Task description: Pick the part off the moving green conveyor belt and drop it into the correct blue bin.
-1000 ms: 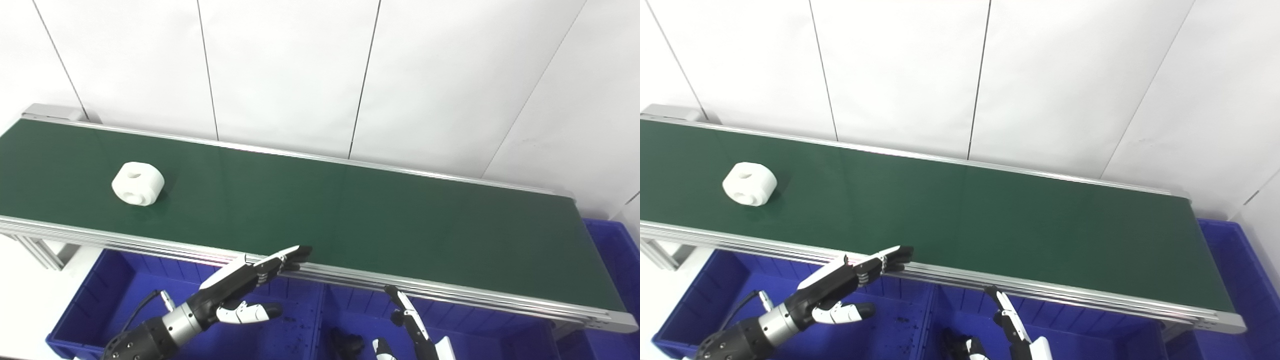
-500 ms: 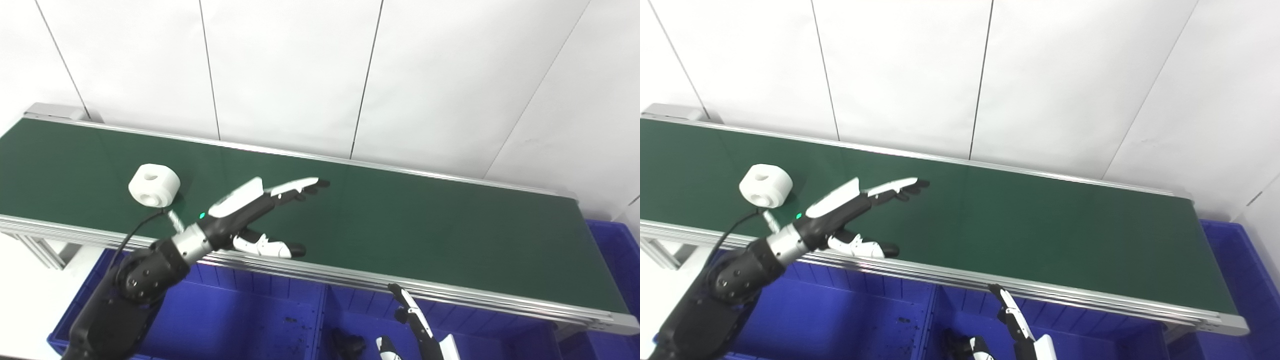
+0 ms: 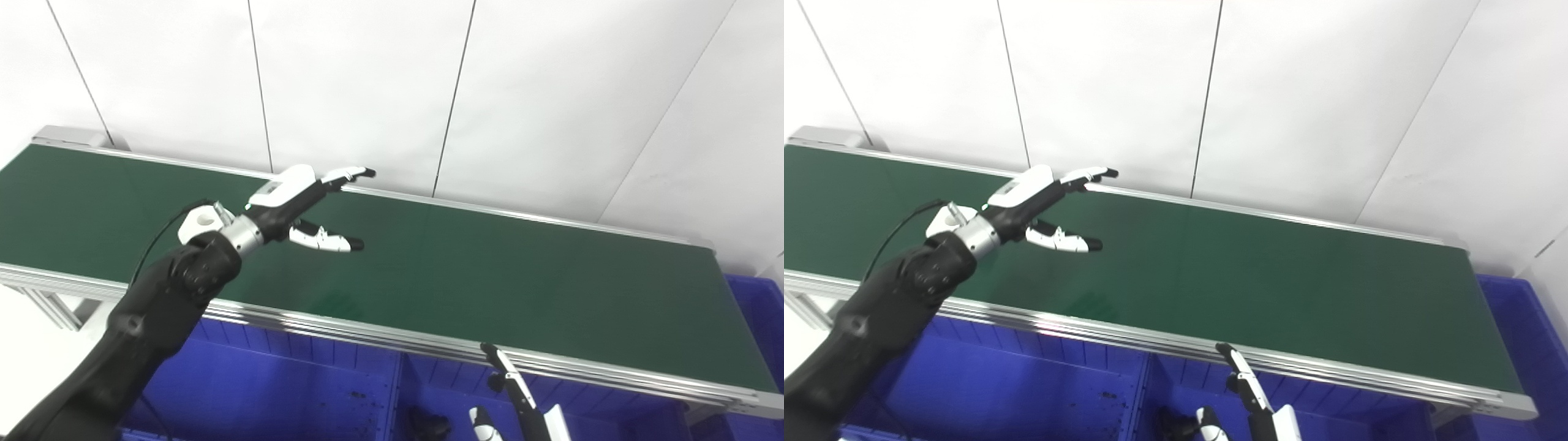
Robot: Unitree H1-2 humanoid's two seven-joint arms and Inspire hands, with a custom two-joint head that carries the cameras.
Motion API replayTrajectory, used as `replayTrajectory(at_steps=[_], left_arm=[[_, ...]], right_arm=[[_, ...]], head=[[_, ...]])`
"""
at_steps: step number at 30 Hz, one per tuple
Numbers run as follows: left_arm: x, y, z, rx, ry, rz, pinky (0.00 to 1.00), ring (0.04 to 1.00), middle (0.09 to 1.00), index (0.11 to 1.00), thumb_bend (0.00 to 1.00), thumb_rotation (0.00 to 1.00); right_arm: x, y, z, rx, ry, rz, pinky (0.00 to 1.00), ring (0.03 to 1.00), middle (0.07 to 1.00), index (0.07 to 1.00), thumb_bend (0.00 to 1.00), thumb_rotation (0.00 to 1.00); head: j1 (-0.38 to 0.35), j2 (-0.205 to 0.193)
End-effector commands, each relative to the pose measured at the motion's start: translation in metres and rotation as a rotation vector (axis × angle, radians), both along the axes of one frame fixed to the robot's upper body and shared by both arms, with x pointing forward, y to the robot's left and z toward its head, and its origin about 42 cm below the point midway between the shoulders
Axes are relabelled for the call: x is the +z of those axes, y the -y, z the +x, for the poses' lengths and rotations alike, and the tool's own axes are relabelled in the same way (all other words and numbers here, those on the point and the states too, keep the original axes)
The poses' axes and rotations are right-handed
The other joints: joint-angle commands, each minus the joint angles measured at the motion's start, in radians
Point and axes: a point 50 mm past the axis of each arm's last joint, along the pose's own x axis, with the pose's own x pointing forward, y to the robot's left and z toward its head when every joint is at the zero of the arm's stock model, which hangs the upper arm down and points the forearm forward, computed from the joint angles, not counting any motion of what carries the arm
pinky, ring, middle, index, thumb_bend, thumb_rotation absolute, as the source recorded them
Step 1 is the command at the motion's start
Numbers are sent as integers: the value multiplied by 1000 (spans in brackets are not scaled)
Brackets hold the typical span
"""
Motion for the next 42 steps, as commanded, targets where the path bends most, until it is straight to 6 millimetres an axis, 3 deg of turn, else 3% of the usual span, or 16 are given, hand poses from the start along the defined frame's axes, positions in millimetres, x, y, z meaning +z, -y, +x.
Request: replayTrajectory(at_steps=[1, 7, 14, 23, 28, 42], left_arm=[[33, 8, 21, 7, 109, 0, 803, 904, 935, 929, 791, 609], [32, 5, 46, 69, 108, 82, 823, 912, 942, 938, 789, 631], [33, -4, 57, 112, 107, 134, 853, 922, 952, 936, 810, 661], [35, -16, 59, 117, 95, 179, 883, 944, 961, 943, 842, 707], [33, -24, 58, 115, 61, 193, 895, 940, 959, 943, 853, 684], [5, -49, 57, 147, -203, 221, 864, 962, 970, 940, 931, 685]], right_arm=[[10, 1, 2, 14, 71, 22, 855, 914, 936, 915, 330, 836], [10, 0, 0, 7, 68, 30, 864, 921, 939, 921, 335, 828], [10, 0, -3, 2, 65, 30, 868, 922, 939, 921, 319, 822], [11, -1, -3, 3, 69, 36, 868, 921, 938, 919, 318, 830], [11, -2, -3, 6, 71, 42, 869, 922, 938, 918, 312, 832], [13, 0, -8, 0, 66, 41, 871, 921, 937, 918, 324, 842]], head=[[2, 0], [2, 0], [9, 7], [26, 17], [34, 21], [39, 42]])
